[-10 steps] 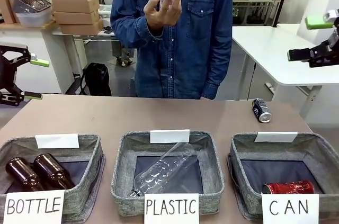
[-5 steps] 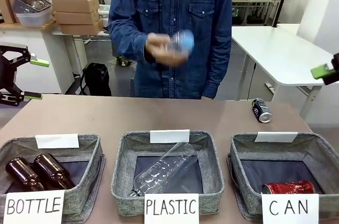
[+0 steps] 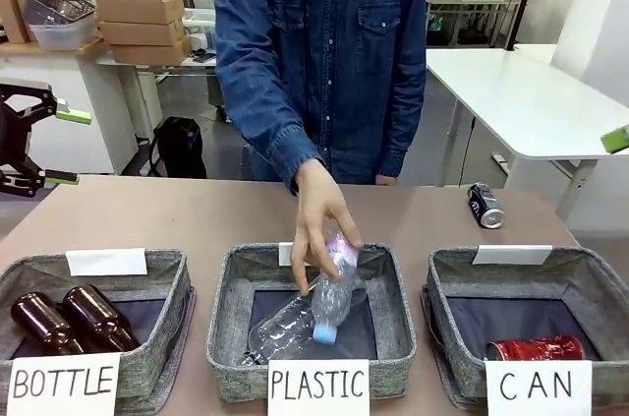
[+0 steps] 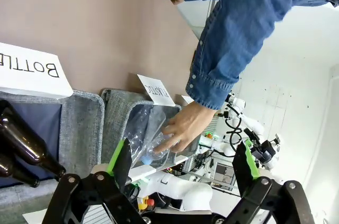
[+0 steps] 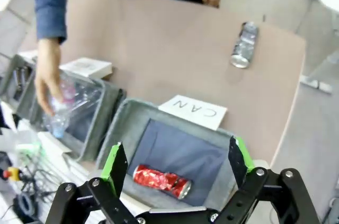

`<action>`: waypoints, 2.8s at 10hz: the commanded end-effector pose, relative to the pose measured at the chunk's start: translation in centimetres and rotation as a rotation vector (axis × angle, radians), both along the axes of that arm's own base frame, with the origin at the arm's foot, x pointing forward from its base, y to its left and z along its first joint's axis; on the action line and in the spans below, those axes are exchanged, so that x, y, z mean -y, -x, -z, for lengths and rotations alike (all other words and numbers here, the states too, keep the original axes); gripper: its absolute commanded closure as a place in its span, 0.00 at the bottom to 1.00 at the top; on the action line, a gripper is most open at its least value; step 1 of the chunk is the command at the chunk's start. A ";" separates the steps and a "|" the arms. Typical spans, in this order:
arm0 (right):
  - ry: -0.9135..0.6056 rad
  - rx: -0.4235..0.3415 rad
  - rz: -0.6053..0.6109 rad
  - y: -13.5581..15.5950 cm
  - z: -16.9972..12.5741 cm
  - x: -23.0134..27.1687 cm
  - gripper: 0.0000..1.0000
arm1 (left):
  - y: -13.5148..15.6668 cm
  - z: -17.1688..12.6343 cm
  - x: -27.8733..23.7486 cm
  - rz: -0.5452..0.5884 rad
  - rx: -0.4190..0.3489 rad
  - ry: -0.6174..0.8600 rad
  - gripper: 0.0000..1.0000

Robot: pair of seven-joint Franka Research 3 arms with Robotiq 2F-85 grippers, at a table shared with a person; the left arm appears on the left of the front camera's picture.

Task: Sort the can waste into the basket.
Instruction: Pick up the can waste from the table and place it in the right Fabric basket.

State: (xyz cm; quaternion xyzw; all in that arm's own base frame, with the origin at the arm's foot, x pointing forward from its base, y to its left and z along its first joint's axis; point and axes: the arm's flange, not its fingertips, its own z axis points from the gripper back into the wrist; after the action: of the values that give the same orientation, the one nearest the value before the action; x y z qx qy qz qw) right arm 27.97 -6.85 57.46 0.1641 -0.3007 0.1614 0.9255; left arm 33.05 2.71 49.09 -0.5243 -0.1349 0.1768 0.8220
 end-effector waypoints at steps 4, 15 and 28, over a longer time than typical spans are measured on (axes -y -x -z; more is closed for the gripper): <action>0.187 -0.019 0.060 -15.6 10.2 -3.5 0.00 | 0.1 -0.1 -0.2 0.013 0.008 -0.002 0.00; 0.292 -0.170 0.219 -25.7 23.2 -3.0 0.00 | 0.1 -0.1 -0.2 0.013 0.008 -0.002 0.00; 0.319 -0.292 0.207 -29.9 26.7 -4.3 1.00 | 0.1 -0.1 -0.2 0.013 0.008 -0.002 0.00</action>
State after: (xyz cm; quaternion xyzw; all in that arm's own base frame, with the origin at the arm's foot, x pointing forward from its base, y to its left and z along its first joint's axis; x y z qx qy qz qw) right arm 57.60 -2.60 30.23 0.0078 -0.1547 0.0860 0.9842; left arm 33.05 2.74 49.10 -0.5246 -0.1347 0.1768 0.8218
